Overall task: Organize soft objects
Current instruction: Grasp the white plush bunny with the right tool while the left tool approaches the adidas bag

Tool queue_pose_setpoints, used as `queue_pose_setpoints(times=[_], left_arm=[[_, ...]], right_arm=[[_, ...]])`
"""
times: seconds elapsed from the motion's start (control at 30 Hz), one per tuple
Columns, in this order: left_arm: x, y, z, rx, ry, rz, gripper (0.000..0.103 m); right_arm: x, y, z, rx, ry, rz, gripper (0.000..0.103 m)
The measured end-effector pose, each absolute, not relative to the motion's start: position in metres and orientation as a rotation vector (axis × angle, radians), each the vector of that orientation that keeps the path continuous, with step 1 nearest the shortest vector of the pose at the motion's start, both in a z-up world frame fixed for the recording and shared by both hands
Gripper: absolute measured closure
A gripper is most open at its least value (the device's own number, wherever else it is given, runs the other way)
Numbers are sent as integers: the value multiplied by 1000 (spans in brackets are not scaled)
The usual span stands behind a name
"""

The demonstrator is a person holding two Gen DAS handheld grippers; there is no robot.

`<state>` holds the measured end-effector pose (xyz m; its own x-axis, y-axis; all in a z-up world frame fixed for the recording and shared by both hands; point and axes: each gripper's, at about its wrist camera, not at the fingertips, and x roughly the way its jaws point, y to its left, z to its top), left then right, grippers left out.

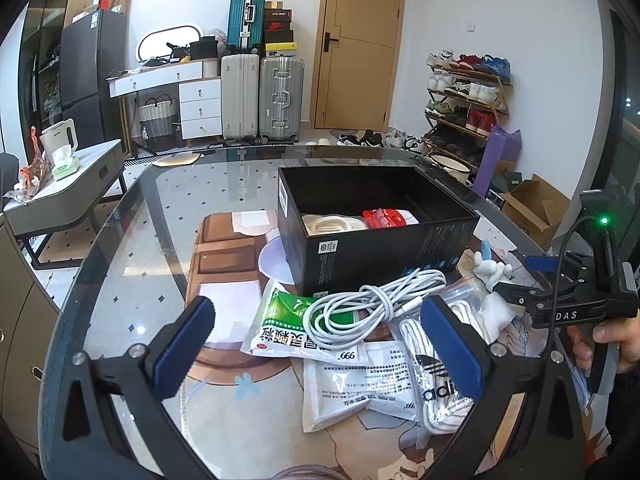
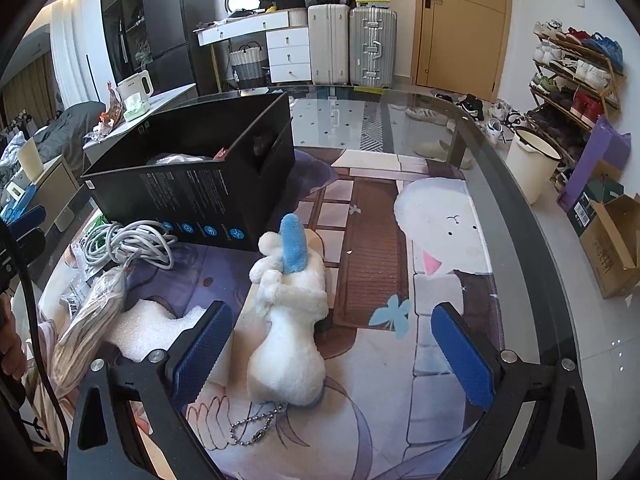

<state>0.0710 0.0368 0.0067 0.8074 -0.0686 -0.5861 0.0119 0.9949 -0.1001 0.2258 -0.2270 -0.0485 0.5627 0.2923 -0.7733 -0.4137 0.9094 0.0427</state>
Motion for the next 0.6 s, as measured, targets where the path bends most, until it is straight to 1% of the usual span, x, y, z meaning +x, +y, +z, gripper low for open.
queue_pose_setpoints(times=[0.13,0.2,0.43,0.6], left_arm=[[73,36,4,-87,636,-49,0],[73,36,3,-87,638,-51,0],[75,36,0,-87,649,-59,0],[75,35,-1,-83,651,-64,0]], right_arm=[[229,-225,-52,-147,900,434,18],[230,-224,-54,-153,908,433,20],[225,-219,-56,-181,912,460,42],[222,-215,-55,-195,904,486,52]])
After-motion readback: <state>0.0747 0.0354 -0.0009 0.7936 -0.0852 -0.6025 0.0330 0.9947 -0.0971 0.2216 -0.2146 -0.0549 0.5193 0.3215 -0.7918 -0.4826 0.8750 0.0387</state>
